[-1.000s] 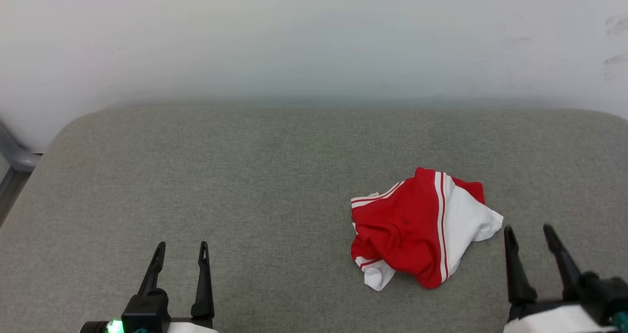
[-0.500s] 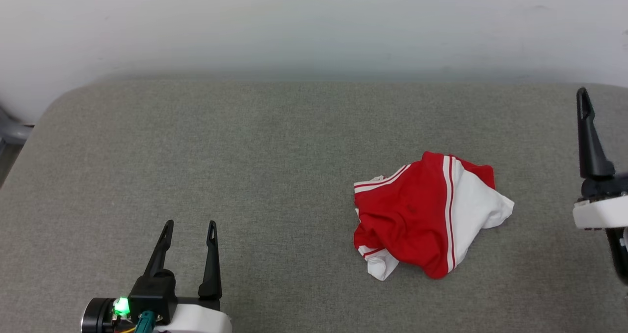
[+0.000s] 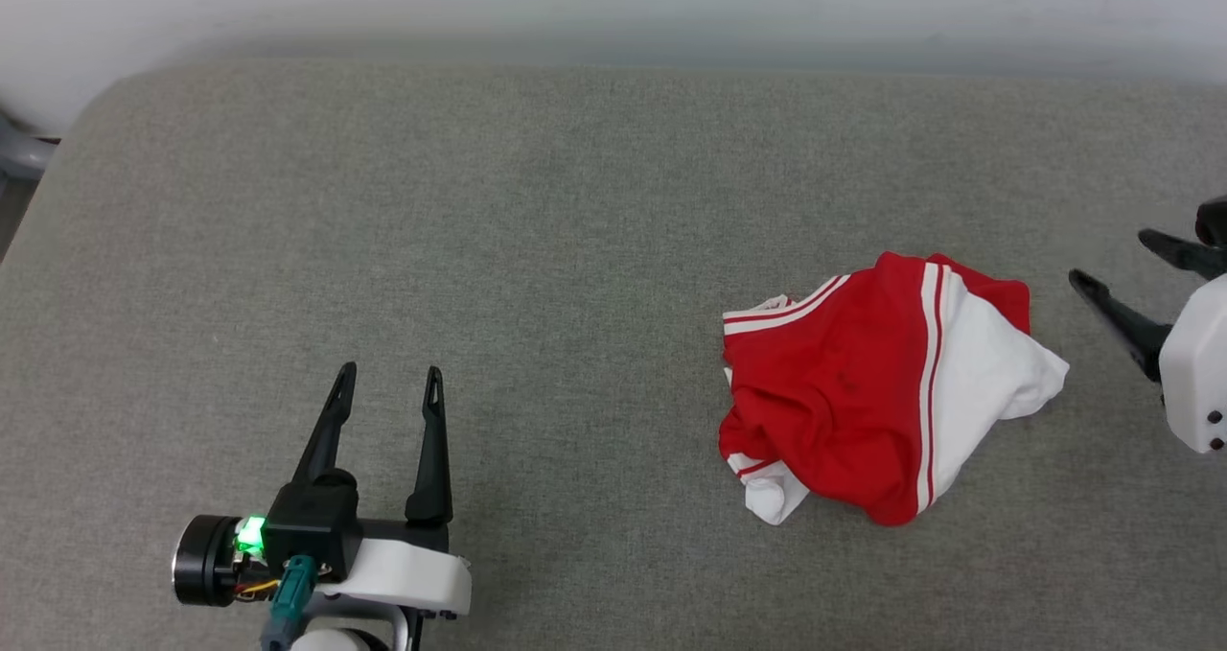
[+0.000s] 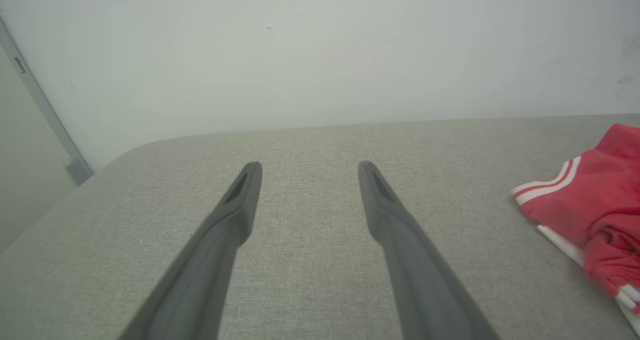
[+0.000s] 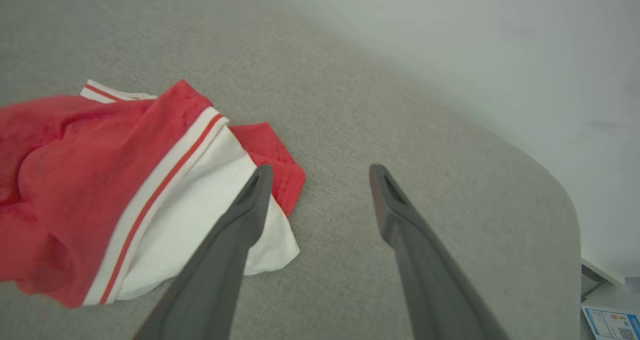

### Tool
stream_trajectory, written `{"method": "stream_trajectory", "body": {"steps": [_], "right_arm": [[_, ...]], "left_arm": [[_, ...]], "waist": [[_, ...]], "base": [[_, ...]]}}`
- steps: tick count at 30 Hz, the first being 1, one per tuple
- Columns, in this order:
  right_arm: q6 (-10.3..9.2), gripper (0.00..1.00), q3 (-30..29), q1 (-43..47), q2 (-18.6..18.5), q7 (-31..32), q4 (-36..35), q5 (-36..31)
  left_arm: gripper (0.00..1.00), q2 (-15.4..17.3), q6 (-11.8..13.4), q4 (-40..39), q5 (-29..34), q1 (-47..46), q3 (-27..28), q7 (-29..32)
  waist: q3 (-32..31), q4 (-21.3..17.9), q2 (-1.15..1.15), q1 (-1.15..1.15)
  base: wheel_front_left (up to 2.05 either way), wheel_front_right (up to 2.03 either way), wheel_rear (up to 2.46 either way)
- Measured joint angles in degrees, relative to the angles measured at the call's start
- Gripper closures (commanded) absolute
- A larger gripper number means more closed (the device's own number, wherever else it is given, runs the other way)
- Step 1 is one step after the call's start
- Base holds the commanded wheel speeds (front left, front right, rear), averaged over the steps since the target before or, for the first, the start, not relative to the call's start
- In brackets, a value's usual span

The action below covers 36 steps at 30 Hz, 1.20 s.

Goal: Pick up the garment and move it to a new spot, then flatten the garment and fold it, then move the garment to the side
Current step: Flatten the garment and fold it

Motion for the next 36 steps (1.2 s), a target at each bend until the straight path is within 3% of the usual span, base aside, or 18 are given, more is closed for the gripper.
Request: {"method": "stream_trajectory", "body": {"steps": [4, 10, 19, 20, 21, 22, 29, 36], "right_arm": [[-0.01, 0.00, 5.93, -2.77, -4.98, 13.65, -0.83, 8.18], [-0.01, 0.00, 8.89, -4.05, -4.32, 21.12, 2.88, 12.59], [-0.05, 0.00, 14.17, -4.43, -3.12, 21.45, 7.98, 13.61], [-0.15, 0.08, 14.81, -4.64, -3.11, 20.75, 8.12, 13.79], [-0.14, 0.83, 15.37, -4.90, -3.11, 19.85, 8.28, 14.04], [-0.14, 1.00, 15.97, -5.13, -3.05, 18.63, 8.38, 14.15], [0.00, 1.00, 16.69, -5.55, -2.26, 8.61, 9.57, 17.17], [0.00, 1.00, 11.77, 1.04, -7.14, 1.51, 10.12, 22.28]], "left_arm": [[0.00, -0.13, 0.01, -0.20, -0.07, -1.93, -0.75, 0.00], [0.00, -0.27, 0.48, -0.65, -0.54, -4.20, -1.67, 0.00], [0.00, -0.33, 1.20, -0.74, -0.94, -4.85, -1.54, 0.00], [0.00, -0.33, 1.30, -0.71, -0.94, -4.85, -1.45, 0.00], [0.00, -0.34, 1.45, -0.70, -0.94, -4.85, -1.32, 0.00], [0.00, -0.34, 1.47, -0.67, -0.94, -4.84, -1.18, 0.00], [0.00, -0.36, 1.51, -0.03, -0.91, -4.27, -0.62, 0.00], [0.00, -0.38, 1.88, 0.46, -0.92, -1.50, 0.05, 0.00]], "waist": [[2.64, 0.78, 0.00, 0.00], [5.98, 2.14, 0.00, 0.00], [8.83, 3.63, 0.00, -0.01], [8.85, 3.55, 0.00, -0.01], [8.81, 3.42, 0.00, -0.01], [8.72, 3.27, 0.00, -0.01], [6.21, 1.79, 0.00, -0.01], [1.62, 0.16, 0.00, -0.01]], "base": [[0.00, 0.00, 0.00], [0.00, 0.00, 0.00], [0.00, 0.00, 0.00], [0.00, 0.00, 0.00], [0.00, 0.00, 0.00], [0.00, 0.00, 0.00], [0.00, 0.00, 0.00], [0.00, 0.00, 0.00]]}}
